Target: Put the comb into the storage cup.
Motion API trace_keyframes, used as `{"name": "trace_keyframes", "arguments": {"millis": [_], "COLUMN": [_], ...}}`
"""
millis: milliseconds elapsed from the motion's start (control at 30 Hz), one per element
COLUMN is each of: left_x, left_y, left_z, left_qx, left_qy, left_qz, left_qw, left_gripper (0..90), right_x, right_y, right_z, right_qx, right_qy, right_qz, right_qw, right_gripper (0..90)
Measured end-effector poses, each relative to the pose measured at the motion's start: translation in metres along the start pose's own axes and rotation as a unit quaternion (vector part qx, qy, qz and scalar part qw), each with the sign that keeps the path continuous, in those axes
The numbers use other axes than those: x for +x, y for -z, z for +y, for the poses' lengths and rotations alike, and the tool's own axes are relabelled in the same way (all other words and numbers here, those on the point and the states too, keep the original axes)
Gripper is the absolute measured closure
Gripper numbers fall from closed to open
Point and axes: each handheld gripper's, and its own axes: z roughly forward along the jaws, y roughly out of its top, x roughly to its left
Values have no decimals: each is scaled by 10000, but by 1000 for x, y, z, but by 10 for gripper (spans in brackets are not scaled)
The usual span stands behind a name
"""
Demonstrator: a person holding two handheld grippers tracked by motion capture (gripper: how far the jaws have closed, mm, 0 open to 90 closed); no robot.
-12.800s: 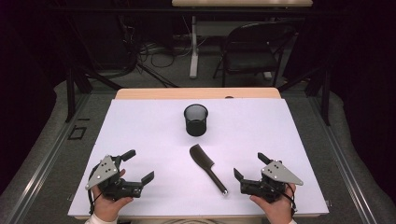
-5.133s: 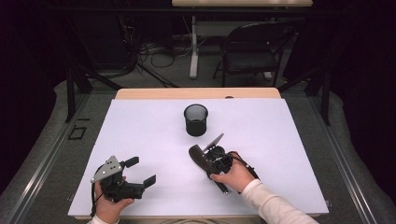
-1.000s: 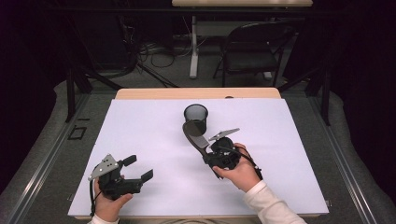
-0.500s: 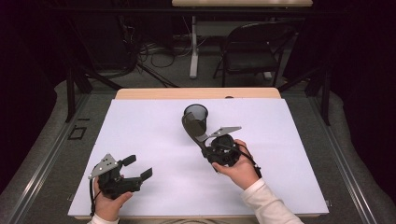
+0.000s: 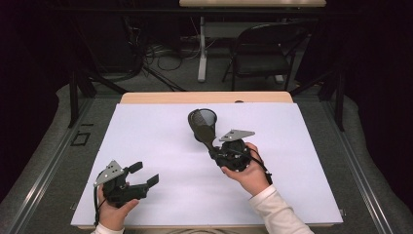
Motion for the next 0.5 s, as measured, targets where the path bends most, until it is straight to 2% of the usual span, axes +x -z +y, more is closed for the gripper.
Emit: {"name": "trace_keyframes", "arguments": {"millis": [233,333,500], "left_x": [0,3,3], "left_y": [0,-1,-3], "left_z": [1,3,8], "left_qx": [-24,-143,-166], "left_qy": [-85,-63,-82], "left_qz": [87,76,68], "left_qw": [9999,9998,9998], "left_gripper": [156,156,157], "right_x": [-3,-3,-2], "right_y": [1,3,5], "right_z": [-3,-5,-7], "right_qx": [-208,-400,-547], "right_qy": [111,207,278], "right_qz": [-2,24,-6], "right_qw": [9997,9990,9981], "right_gripper": [727,727,727]}}
